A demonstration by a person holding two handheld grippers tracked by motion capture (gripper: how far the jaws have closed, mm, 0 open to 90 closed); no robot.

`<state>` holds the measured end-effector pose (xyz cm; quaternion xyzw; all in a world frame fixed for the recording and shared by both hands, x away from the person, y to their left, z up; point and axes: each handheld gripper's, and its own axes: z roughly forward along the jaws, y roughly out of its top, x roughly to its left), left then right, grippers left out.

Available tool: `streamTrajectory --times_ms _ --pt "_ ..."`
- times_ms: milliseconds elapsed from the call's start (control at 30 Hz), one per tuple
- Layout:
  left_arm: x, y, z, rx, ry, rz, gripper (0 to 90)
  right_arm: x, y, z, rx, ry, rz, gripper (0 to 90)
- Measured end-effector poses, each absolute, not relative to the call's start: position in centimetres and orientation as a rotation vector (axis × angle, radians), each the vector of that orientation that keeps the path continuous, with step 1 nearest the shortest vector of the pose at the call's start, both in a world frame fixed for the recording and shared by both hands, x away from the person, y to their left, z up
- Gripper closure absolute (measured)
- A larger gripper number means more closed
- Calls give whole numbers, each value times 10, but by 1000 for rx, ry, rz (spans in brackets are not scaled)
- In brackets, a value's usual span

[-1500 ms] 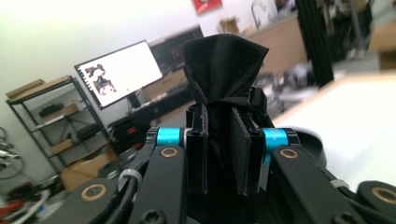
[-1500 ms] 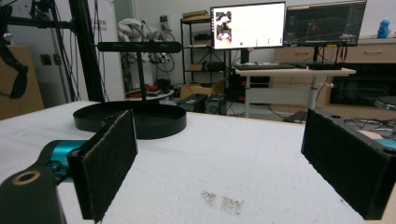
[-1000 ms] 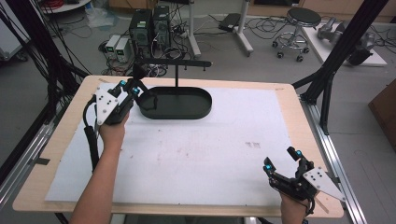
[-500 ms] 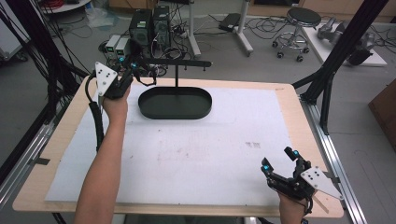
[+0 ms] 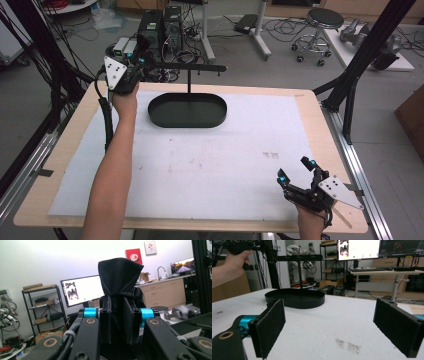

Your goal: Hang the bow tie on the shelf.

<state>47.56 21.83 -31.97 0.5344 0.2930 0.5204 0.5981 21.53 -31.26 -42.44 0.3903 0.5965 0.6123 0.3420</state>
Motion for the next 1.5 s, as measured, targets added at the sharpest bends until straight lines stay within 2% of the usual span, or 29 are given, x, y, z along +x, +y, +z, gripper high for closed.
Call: streamTrajectory --times_ms 300,667,733,767,833,1067,1333,1500 --pt "495 228 -337 1231 744 1220 772 217 -309 -425 999 1583 1571 96" --pt "500 242 -347 1268 832 1221 749 218 -305 -425 988 1591 1569 96" --pt "501 244 -349 1280 849 1222 664 218 -305 -425 988 1591 1569 96" --pt "501 247 -350 1284 888 1214 555 217 -305 -425 989 1590 1571 96" --pt "501 251 -352 1281 923 1202 446 217 -305 -424 987 1586 1573 96" --pt "490 259 -349 1291 949 1199 217 217 -304 -424 987 1588 1572 96" --pt "451 274 -338 1298 925 1225 177 219 -307 -425 1005 1576 1564 96" --pt "411 285 -327 1283 917 1168 159 220 -313 -426 1024 1552 1552 96"
